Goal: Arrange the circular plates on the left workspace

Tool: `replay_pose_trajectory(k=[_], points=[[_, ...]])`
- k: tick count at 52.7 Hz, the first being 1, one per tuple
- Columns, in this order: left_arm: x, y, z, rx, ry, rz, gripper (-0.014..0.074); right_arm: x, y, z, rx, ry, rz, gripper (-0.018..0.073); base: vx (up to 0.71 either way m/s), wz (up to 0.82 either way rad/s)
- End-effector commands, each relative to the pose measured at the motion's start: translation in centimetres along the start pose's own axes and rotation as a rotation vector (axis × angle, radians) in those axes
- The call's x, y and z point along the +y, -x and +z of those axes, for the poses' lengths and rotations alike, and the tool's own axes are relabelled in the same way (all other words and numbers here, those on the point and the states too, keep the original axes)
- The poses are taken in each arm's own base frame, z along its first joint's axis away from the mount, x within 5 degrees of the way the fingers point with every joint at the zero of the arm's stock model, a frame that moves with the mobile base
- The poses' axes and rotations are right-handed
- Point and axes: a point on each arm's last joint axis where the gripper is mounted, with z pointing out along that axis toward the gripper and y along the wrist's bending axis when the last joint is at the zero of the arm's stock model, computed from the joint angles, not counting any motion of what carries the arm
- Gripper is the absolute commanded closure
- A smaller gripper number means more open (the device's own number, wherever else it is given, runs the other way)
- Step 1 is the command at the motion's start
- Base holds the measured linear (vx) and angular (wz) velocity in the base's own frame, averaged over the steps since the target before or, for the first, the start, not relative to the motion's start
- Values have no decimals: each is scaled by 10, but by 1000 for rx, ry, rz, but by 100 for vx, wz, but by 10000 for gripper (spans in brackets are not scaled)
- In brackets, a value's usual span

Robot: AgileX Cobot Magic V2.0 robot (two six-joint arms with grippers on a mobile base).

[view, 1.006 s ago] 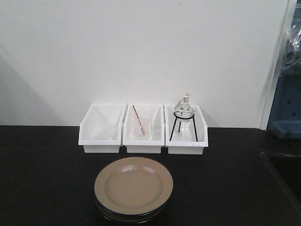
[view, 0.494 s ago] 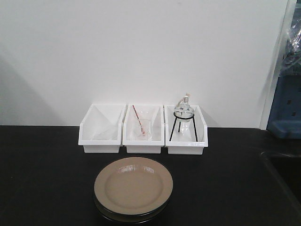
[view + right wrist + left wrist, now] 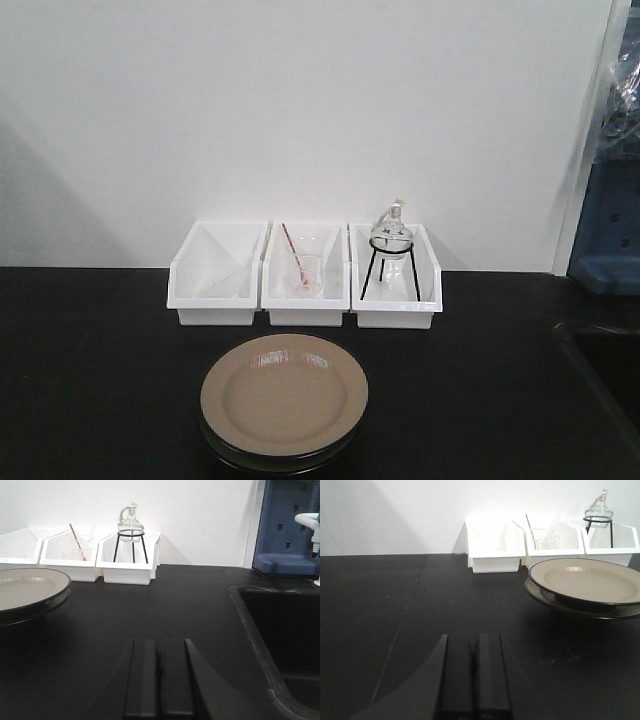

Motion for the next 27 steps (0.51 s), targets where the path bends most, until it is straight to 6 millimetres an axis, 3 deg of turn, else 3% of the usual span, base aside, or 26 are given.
replay_pose_trajectory(k=[1,27], points=[[0,2,0,-79,3,-13,594,0,1,0,-68,-2,-16,563,0,0],[0,2,0,-79,3,-13,594,0,1,0,-68,-2,-16,563,0,0]])
